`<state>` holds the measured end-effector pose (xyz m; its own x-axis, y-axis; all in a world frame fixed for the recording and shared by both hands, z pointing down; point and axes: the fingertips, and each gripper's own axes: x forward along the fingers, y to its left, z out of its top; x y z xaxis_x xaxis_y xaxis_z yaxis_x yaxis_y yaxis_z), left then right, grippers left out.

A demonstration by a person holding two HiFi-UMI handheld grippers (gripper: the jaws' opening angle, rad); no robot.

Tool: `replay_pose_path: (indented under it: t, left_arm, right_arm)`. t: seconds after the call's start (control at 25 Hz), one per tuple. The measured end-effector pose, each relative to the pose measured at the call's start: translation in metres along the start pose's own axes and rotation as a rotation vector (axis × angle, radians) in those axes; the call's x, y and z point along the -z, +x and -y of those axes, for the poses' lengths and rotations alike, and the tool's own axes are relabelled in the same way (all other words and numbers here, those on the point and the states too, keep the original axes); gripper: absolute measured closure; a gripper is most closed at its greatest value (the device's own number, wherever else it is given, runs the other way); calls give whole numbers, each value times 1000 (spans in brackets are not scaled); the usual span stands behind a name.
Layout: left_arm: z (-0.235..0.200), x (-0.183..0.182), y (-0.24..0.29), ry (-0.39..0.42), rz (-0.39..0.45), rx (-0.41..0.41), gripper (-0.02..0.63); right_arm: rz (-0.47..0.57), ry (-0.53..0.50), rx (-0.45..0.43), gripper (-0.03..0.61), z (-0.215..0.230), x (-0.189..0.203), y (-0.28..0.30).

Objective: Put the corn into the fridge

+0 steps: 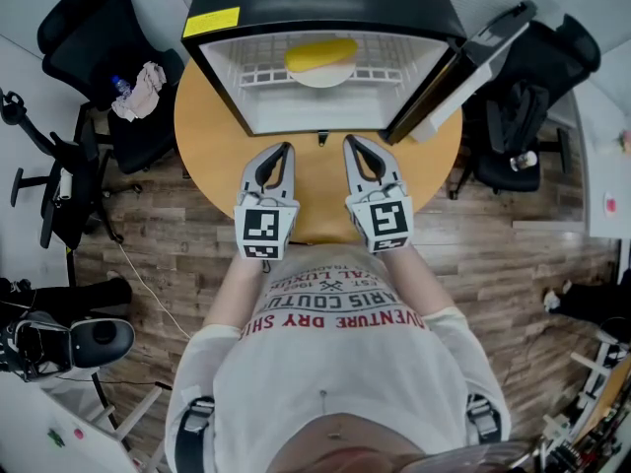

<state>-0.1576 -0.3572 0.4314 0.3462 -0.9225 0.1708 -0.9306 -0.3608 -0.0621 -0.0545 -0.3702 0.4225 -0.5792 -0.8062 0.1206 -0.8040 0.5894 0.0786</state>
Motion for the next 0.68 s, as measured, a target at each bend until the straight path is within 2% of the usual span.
replay_pose_path:
  t: [0.68]
  left_arm:
    - [-2, -1, 5, -8, 6, 12, 586]
  right_arm:
    - [-12, 14, 26, 549, 4, -1, 6]
